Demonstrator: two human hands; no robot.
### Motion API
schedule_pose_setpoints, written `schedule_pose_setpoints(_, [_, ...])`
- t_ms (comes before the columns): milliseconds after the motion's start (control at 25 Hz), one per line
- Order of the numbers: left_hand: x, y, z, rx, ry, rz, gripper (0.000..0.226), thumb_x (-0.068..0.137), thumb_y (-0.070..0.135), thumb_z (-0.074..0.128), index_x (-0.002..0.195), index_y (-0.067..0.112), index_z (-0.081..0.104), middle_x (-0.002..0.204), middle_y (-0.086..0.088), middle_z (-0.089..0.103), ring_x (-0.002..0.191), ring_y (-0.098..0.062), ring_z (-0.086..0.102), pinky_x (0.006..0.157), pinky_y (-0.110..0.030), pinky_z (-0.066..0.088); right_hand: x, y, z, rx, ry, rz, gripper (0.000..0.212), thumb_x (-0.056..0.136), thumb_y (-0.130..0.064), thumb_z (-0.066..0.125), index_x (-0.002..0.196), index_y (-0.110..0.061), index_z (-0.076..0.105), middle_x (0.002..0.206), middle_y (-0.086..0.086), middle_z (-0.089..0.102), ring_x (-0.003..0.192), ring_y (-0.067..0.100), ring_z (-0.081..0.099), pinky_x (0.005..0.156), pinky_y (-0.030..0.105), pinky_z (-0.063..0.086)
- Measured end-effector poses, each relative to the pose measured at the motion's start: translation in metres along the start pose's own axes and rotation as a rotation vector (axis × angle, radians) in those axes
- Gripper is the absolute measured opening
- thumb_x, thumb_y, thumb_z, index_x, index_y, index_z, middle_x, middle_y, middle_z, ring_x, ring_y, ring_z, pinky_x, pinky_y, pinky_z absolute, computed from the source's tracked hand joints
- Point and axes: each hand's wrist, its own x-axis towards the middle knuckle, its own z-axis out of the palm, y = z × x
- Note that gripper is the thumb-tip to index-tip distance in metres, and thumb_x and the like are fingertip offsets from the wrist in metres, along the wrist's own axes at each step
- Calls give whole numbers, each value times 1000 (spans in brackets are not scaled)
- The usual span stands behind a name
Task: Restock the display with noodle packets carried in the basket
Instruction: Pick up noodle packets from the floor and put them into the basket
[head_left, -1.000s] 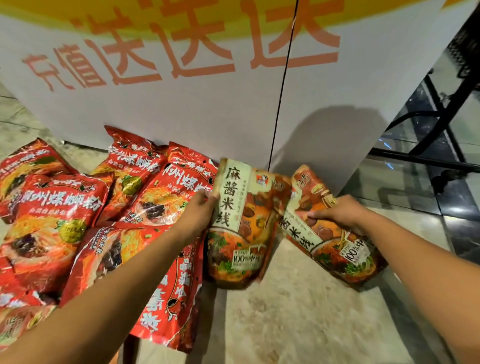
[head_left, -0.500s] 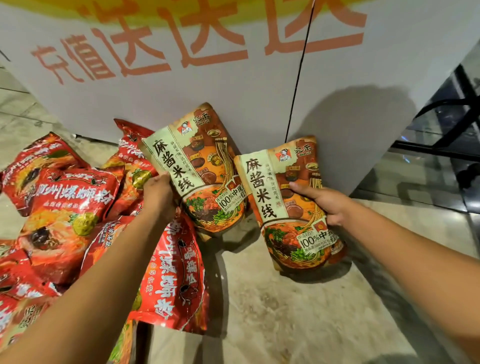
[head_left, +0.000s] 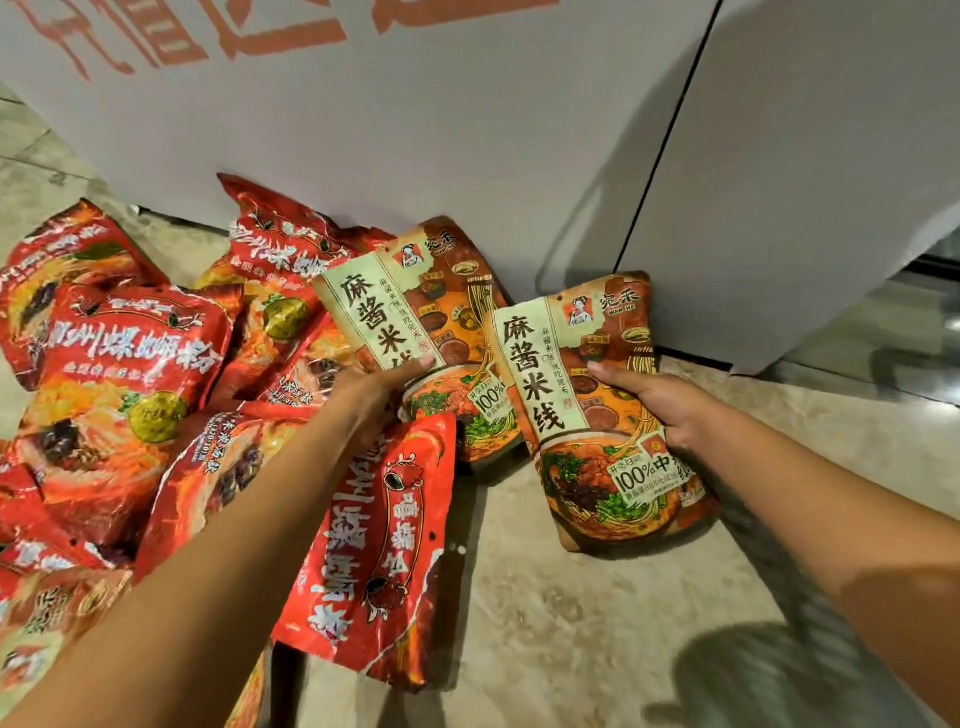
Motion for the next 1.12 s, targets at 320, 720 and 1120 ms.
schedule_pose_setpoints(320, [-42, 24, 12, -85, 139, 2, 26, 85, 9, 74, 108, 0, 66, 86, -7, 72, 60, -19, 70, 48, -25, 53, -44, -7, 24, 94, 202, 126, 88, 38, -33, 99, 114, -4, 65, 102, 21, 73, 86, 35, 73, 75, 48, 59])
schedule_pose_setpoints(720, [-262, 176, -23, -4, 45, -73, 11, 93, 0, 60, 83, 0, 57, 68, -32, 62, 37, -1, 55, 38, -12, 41, -274, -75, 78, 29, 402, 253, 37, 68, -38, 88, 92, -17, 67, 103, 12, 74, 99, 32, 69, 97, 58, 49])
schedule_pose_setpoints(1120, [-448, 277, -24, 238, -210, -155, 16, 88, -1, 65, 102, 5, 67, 88, -7, 76, 61, -4, 70, 55, -14, 53, -494, -184, 81, 31, 224, 363, 104, 39, -73, 85, 129, -28, 60, 150, 9, 45, 138, 34, 42, 113, 59, 28])
